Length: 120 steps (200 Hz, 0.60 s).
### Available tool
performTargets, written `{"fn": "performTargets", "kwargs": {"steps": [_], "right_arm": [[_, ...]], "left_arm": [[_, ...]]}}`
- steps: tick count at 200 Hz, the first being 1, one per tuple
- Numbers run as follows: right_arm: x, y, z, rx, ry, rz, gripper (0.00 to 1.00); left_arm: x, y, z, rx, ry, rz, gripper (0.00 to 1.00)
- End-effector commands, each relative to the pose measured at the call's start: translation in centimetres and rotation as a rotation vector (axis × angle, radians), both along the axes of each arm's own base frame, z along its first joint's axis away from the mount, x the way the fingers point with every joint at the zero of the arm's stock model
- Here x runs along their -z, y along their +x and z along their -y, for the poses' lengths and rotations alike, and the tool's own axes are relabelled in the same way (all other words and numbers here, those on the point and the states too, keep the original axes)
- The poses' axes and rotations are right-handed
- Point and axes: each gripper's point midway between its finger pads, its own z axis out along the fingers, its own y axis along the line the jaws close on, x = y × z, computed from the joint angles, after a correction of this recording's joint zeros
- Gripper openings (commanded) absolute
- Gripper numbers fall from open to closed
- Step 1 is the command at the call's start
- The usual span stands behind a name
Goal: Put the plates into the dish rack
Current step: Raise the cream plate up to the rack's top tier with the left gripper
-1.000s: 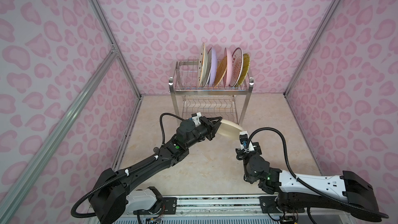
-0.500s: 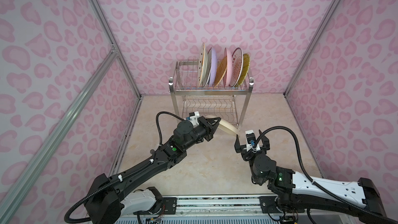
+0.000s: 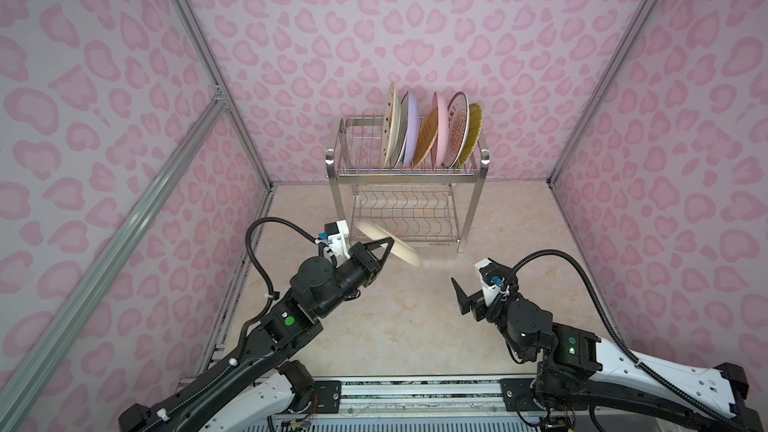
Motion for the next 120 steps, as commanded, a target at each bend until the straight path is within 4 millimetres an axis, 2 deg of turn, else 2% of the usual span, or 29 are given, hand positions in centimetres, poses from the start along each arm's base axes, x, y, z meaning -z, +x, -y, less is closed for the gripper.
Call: {"fn": "performTargets", "kwargs": {"steps": [1, 26, 44, 65, 86, 120], "right_arm": [[0.9, -0.2, -1.1, -0.065, 0.033, -0.039, 0.98], [1.8, -0.1, -1.6, -0.107, 0.066, -0.068, 0.98], [2.4, 0.2, -1.7, -0.108, 0.074, -0.088, 0.98], [2.7, 0.3, -2.0, -0.124, 0.081, -0.097, 0.98], [3.1, 0.4, -2.2, -0.129, 0.074, -0.108, 0.98], [3.7, 0.4, -2.4, -0.131, 0.075, -0.13, 0.98]], "left_arm": [[1.1, -1.1, -2.8, -0.06, 0.239, 0.109, 0.03], [-0.3, -3.1, -6.5, -0.121, 0.377, 0.231, 0.04], [-2.7, -4.5, -8.8, -0.165, 0.446, 0.349, 0.04], [-6.6, -5.9, -10.5, -0.2, 0.531, 0.51, 0.04], [-10.9, -7.6, -9.6, -0.14, 0.614, 0.73, 0.04], [-16.1, -7.6, -7.7, -0.104, 0.715, 0.917, 0.04]]}}
